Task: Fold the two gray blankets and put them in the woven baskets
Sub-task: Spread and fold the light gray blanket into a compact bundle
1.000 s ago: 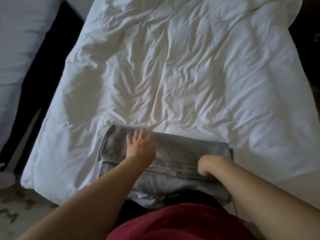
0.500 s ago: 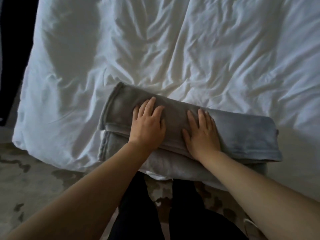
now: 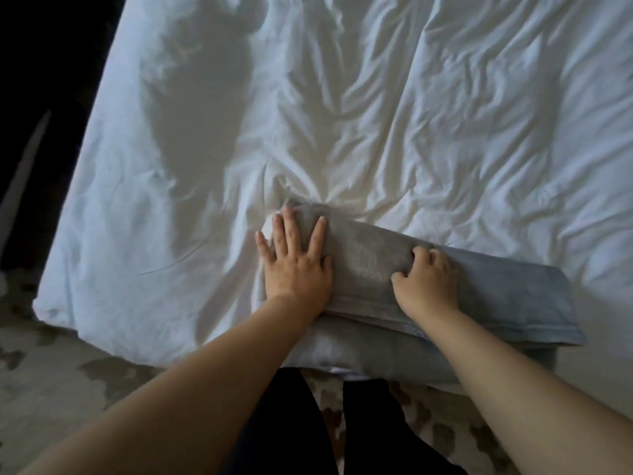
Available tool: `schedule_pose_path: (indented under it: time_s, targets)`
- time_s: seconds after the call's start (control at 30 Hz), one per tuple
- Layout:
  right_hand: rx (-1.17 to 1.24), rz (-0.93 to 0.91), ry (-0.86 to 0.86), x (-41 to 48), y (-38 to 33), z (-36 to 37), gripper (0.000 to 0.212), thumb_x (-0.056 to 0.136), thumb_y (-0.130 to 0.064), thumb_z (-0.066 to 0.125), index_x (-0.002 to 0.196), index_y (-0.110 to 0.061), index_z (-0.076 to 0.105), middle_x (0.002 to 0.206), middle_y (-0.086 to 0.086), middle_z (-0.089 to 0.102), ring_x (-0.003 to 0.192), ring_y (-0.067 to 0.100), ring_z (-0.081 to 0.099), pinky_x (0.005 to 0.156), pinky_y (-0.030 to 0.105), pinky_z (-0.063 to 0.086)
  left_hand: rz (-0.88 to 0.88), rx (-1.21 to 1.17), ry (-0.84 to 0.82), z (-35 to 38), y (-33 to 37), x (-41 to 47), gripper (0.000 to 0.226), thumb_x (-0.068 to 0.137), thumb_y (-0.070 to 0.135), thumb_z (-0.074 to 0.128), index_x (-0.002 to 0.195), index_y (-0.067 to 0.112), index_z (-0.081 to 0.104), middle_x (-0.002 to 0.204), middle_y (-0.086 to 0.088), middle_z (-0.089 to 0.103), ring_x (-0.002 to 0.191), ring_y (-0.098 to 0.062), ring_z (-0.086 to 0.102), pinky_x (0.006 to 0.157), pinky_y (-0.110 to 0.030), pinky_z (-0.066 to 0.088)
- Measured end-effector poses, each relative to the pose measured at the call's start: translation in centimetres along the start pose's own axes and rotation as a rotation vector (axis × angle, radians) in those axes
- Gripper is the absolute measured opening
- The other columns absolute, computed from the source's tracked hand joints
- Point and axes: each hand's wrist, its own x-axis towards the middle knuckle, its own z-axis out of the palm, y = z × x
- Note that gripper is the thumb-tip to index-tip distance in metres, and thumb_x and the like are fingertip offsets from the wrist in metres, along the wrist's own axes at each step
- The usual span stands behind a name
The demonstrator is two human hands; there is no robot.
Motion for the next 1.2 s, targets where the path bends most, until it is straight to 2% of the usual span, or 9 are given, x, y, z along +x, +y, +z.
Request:
schedule_pose_path:
  time_s: [0.17,0.4,0.53,0.67,0.83,0.97,1.03,1.1,1.2]
  targets:
    - [0.031,0.061,0.083,-0.2,-1.2,-0.3,0.044,0.091,-0.028,0.046,0.131,-0.008,0.046,0.142,0.019,0.042,0.134,0.034,0.034,0.113,0.046,0.022,0.149,-0.086,0.021,-1.0,5.0,-1.1,0.071,0.086,0.031,0.036,0.152,0.019,0.011,0.155,-0.015,-0.026,0.141,-0.033,-0.03,0.097,-0.051,-0.037]
    - [0.117,-0.006,0.178,1.0,0.6,-0.4,0.039,0.096,-0.035,0.043,0.122,-0.008,0.052,0.127,0.018,0.055,0.118,0.036,0.049,0.1,0.041,0.038,0.239,-0.092,-0.124,3.7,3.8,-1.6,0.068,0.093,0.037,0.034,0.153,0.029,0.003,0.161,-0.008,-0.01,0.147,-0.023,-0.012,0.113,-0.04,-0.02]
    - [-0.032,-0.153,0.293,2.0,4.2,0.7,0.05,0.098,-0.039,0.039,0.14,-0.013,0.039,0.144,0.017,0.039,0.131,0.035,0.034,0.107,0.044,0.026,0.245,-0.041,-0.057,5.0,3.4,-1.3,0.07,0.088,0.041,0.032,0.153,0.028,0.009,0.161,-0.01,-0.001,0.147,-0.024,-0.004,0.108,-0.033,-0.026]
    - [-0.107,-0.172,0.281,3.7,9.6,1.5,0.058,0.099,-0.047,0.03,0.15,-0.02,0.028,0.156,0.013,0.024,0.145,0.031,0.017,0.117,0.046,0.004,0.193,-0.026,-0.017,5.7,4.0,-1.5,0.072,0.084,0.043,0.031,0.153,0.03,0.012,0.161,-0.008,0.002,0.148,-0.022,-0.002,0.11,-0.031,-0.021]
    - [-0.007,-0.292,0.315,4.8,16.0,2.3,0.064,0.096,-0.05,0.022,0.151,-0.017,0.027,0.158,0.013,0.023,0.146,0.031,0.015,0.118,0.042,0.003,0.087,-0.013,-0.063,6.0,4.9,-1.3,0.078,0.078,0.045,0.029,0.152,0.035,0.008,0.162,-0.002,-0.004,0.147,-0.017,-0.007,0.116,-0.035,-0.012]
    - [0.05,-0.147,0.257,6.4,21.7,2.1,0.063,0.097,-0.054,0.014,0.153,-0.026,0.015,0.161,0.006,0.012,0.148,0.028,0.005,0.117,0.048,0.0,-0.127,-0.031,-0.131,4.9,7.7,-1.4,0.074,0.081,0.042,0.033,0.151,0.033,0.013,0.162,0.0,-0.003,0.148,-0.017,-0.007,0.118,-0.042,-0.009]
    - [0.13,-0.052,0.131,6.8,24.9,2.1,0.061,0.099,-0.052,0.018,0.154,-0.029,0.007,0.162,0.006,0.007,0.148,0.03,0.005,0.116,0.053,0.006,-0.301,-0.089,-0.067,4.3,10.9,-1.8,0.068,0.086,0.029,0.041,0.15,0.031,0.019,0.162,-0.002,0.0,0.148,-0.019,-0.005,0.118,-0.048,-0.007]
    - [0.247,-0.106,0.001,6.9,27.4,1.7,0.063,0.1,-0.05,0.026,0.154,-0.027,0.005,0.162,0.008,0.007,0.148,0.03,0.008,0.117,0.049,0.013,-0.429,-0.117,0.041,4.2,15.3,-2.8,0.069,0.085,0.023,0.045,0.15,0.024,0.022,0.161,-0.009,0.0,0.148,-0.024,-0.004,0.117,-0.051,-0.006]
    - [0.421,-0.153,-0.066,6.9,29.6,0.1,0.07,0.094,-0.05,0.046,0.15,-0.013,0.026,0.153,0.017,0.029,0.14,0.032,0.029,0.113,0.04,0.027,-0.227,-0.135,0.13,5.4,22.8,-5.8,0.069,0.084,0.02,0.05,0.149,0.02,0.027,0.16,-0.015,0.003,0.148,-0.026,0.0,0.117,-0.049,-0.007]
